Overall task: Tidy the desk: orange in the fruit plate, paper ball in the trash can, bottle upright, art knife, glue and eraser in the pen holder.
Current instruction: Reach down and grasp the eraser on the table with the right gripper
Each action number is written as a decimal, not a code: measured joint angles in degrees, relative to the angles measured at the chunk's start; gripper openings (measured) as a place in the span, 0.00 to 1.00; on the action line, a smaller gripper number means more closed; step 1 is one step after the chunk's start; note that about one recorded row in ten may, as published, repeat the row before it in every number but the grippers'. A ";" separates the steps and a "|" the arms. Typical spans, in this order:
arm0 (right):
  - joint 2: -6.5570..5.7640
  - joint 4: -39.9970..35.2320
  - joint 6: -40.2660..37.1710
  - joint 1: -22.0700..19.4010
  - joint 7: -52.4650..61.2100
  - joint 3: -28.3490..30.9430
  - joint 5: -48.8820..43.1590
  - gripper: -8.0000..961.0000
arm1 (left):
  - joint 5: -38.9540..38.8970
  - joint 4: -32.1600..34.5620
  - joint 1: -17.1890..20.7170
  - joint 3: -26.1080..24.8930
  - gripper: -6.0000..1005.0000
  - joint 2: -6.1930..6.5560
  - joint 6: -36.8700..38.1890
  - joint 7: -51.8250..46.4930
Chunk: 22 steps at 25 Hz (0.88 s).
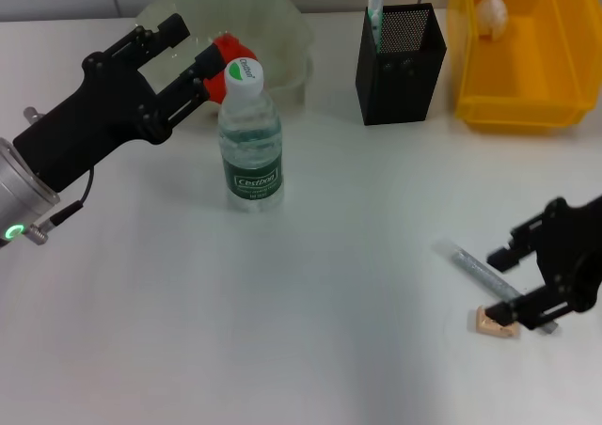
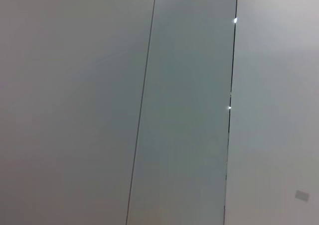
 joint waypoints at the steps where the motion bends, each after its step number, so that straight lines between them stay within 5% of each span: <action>1: 0.00 0.11 0.13 0.41 2.37 -2.20 -2.49 0.67 | 0.00 0.00 -0.12 -0.08 0.59 0.00 -0.18 0.00; 22: 0.22 6.17 6.98 2.36 6.06 -14.25 -9.70 0.66 | 0.00 -0.28 -1.36 -0.59 0.59 -0.09 -1.61 0.76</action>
